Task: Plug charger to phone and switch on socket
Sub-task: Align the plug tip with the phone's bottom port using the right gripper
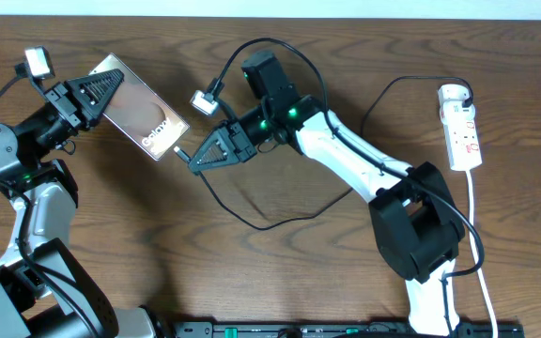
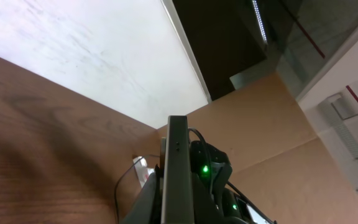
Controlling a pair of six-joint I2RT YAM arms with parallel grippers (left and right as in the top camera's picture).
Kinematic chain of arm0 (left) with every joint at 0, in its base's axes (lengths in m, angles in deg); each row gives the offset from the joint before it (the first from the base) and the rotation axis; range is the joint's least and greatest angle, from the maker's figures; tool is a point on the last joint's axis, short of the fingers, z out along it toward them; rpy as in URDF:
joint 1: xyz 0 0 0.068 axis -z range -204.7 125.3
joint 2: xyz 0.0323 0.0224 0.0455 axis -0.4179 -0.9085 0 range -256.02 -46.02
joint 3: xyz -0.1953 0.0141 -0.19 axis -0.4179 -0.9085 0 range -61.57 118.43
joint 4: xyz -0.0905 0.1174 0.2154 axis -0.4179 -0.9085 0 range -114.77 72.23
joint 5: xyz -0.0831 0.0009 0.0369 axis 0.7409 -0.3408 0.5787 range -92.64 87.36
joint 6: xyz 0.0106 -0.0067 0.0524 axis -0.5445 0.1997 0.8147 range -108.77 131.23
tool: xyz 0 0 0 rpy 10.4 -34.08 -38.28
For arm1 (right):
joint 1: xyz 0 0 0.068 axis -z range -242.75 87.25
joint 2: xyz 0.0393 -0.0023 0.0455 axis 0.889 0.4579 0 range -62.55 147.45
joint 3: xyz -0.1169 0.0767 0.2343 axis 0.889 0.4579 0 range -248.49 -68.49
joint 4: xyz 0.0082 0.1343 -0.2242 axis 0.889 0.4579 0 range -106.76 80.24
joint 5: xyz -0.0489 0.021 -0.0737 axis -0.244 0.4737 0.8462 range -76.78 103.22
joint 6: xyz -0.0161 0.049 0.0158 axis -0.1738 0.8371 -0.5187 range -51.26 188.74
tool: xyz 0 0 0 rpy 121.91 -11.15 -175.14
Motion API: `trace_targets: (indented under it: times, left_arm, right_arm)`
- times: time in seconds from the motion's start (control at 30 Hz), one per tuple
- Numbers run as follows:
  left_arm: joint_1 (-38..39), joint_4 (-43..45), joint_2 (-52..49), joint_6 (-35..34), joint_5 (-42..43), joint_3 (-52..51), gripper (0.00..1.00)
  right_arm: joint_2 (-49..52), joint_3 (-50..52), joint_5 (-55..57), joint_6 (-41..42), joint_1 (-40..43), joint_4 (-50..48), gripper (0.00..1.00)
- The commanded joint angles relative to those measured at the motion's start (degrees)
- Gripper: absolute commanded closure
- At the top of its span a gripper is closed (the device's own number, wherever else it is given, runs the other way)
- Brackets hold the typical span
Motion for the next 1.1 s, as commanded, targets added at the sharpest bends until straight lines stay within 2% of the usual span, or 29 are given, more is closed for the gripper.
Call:
trace_targets:
  times: [0.0,1.07]
  left_arm:
    - [0.02,0.68,0.44,-1.44,0.13,0.94,0.93]
    - [2.23,0.70,0.44,-0.35,0.22,0.94,0.93]
  right_arm:
    - [-2.16,-0.85,-1.38,1.22,1.03,-0.11,0.99]
    - [-2.16,-0.85,-1.38,1.22,0.79,-0.59,0.99]
